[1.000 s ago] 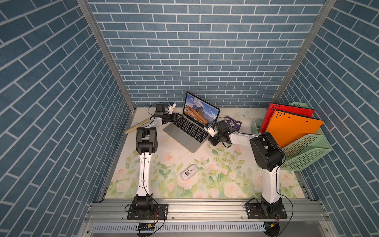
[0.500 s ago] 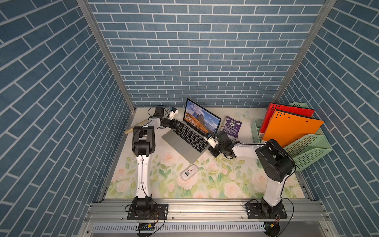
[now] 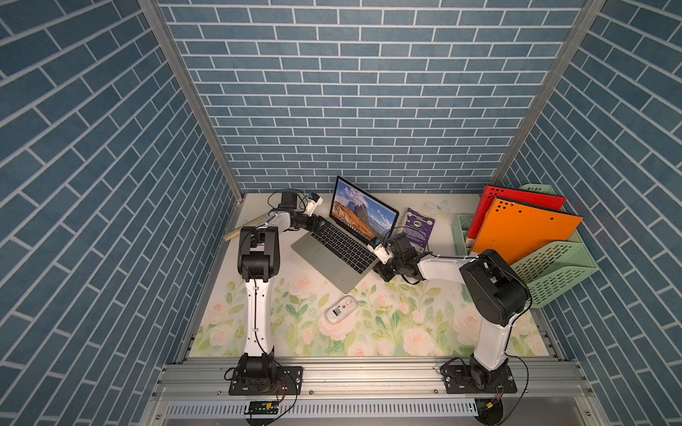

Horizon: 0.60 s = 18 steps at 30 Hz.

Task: Insert the wireless mouse receiver into the laptop
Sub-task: Insert the USB plug into the USB port.

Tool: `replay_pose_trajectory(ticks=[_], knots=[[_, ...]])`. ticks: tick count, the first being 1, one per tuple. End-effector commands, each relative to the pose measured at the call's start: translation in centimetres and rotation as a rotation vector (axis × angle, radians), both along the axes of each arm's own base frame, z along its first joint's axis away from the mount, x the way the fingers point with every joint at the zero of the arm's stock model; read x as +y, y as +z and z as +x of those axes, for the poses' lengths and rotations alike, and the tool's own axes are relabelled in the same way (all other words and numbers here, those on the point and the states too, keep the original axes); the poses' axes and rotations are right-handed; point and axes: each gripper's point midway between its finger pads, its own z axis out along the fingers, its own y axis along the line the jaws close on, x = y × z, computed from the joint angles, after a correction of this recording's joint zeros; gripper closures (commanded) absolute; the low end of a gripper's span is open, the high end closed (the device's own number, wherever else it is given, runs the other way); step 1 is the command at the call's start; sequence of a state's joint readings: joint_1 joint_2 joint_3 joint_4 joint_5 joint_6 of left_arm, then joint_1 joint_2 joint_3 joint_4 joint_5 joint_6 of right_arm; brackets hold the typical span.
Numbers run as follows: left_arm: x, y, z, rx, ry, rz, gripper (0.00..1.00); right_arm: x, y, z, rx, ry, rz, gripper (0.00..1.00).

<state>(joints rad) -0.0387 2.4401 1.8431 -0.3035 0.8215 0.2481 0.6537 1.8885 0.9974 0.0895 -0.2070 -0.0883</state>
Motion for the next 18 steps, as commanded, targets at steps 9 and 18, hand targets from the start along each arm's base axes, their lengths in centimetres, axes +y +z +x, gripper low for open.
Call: replay_pose_trajectory(ticks=[9, 18], knots=[[-1.1, -7.8, -7.5, 0.469, 0.123, 0.013, 0.33, -4.5, -1.1, -2.6, 0.05, -0.124, -0.077, 0.21], [-1.0, -7.5, -7.3, 0.455, 0.135, 0.008, 0.32, -6.6, -0.8, -1.0, 0.013, -0.339, -0.082, 0.47]])
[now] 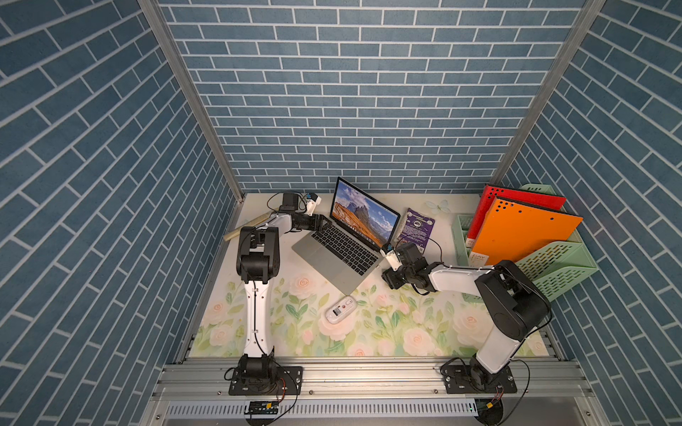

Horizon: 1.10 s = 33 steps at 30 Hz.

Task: Insert the wireless mouse receiver into the laptop
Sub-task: Insert the USB plug into the USB port.

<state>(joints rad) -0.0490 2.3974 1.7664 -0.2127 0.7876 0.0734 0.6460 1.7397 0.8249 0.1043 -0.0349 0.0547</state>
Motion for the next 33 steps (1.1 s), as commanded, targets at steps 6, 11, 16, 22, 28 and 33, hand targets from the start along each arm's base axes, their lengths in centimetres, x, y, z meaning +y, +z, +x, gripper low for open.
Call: replay_pose_trajectory(ticks=[6, 11, 16, 22, 28, 33], knots=[[-0.9, -7.7, -7.2, 0.389, 0.012, 0.025, 0.32, 0.2, -2.0, 1.0, 0.031, -0.093, -0.017, 0.6], [-1.1, -7.5, -7.2, 0.387, 0.009, 0.016, 0.32, 2.1, -2.4, 1.2, 0.044, -0.062, 0.019, 0.63], [-1.0, -7.6, -7.2, 0.388, 0.009, 0.016, 0.32, 2.8, -2.8, 0.7, 0.067, -0.07, 0.034, 0.63], [-0.9, -7.5, -7.1, 0.383, 0.014, 0.014, 0.32, -0.7, -2.7, 0.0, 0.04, -0.2, -0.036, 0.6], [-0.9, -7.4, -7.0, 0.381, 0.018, 0.016, 0.32, 0.9, -2.4, -2.5, 0.079, -0.103, 0.028, 0.61], [-0.9, -7.5, -7.1, 0.383, 0.019, 0.016, 0.32, 1.4, -3.4, -2.3, 0.073, -0.104, -0.002, 0.65]])
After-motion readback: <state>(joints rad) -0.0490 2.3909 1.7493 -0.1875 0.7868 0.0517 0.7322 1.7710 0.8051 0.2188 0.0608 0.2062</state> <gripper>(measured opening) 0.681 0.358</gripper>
